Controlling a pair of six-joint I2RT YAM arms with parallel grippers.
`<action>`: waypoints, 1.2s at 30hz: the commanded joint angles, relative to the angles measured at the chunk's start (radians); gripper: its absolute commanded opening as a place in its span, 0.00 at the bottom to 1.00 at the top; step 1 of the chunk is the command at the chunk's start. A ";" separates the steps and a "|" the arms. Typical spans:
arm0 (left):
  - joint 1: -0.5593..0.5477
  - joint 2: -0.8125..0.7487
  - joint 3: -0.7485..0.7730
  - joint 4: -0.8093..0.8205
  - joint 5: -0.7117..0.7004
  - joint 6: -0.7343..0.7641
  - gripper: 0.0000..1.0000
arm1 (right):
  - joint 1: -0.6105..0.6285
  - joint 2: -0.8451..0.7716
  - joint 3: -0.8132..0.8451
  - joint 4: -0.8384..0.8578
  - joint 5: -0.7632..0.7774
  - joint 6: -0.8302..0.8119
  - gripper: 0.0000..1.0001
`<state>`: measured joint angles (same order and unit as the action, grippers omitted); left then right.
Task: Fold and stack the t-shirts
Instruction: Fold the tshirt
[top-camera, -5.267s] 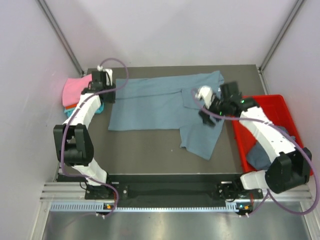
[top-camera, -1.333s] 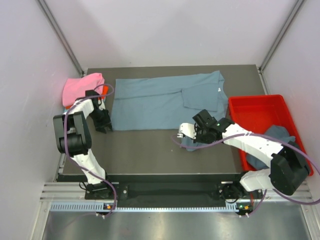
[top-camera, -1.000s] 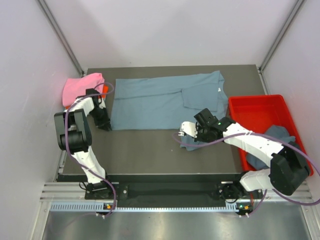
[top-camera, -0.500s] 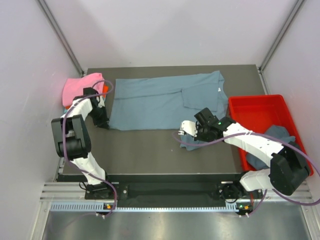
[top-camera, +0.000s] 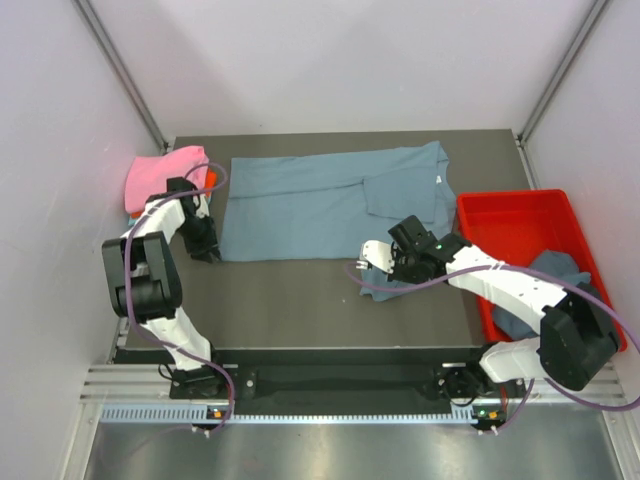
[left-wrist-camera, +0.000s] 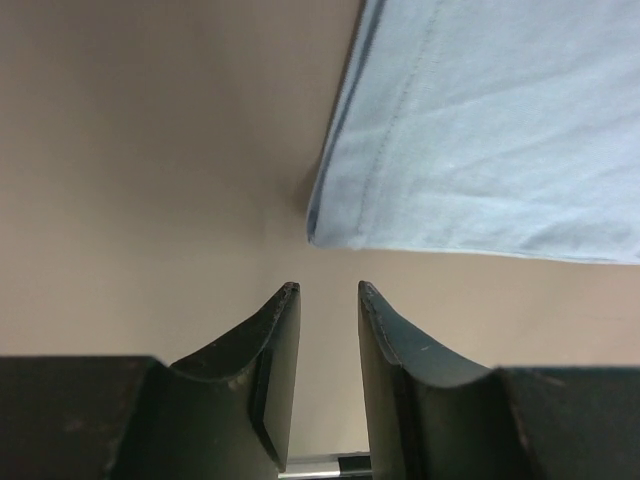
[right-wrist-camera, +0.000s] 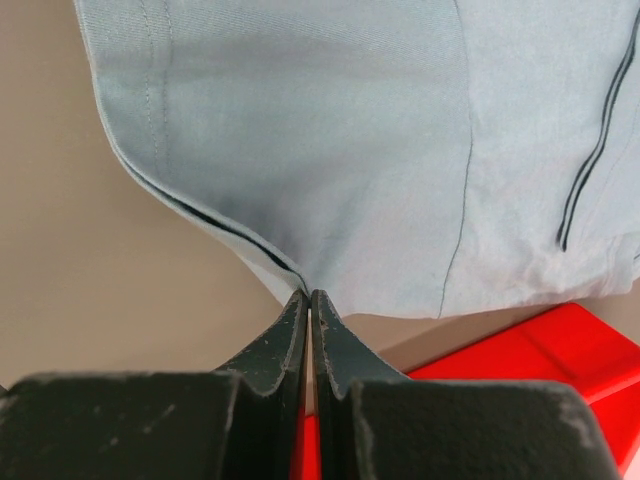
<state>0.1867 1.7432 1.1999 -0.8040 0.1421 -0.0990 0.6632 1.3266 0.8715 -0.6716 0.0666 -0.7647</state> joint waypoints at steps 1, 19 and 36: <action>0.003 0.053 0.036 0.008 0.019 -0.004 0.35 | -0.010 0.008 0.032 0.030 -0.004 0.015 0.00; 0.003 0.128 0.095 0.008 0.031 -0.010 0.18 | -0.014 0.031 0.037 0.044 -0.008 0.015 0.00; 0.005 0.012 0.049 -0.004 0.031 0.012 0.32 | -0.027 0.022 0.040 0.044 -0.008 0.016 0.00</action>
<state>0.1867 1.7981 1.2549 -0.8062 0.1707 -0.0982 0.6464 1.3533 0.8715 -0.6498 0.0624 -0.7574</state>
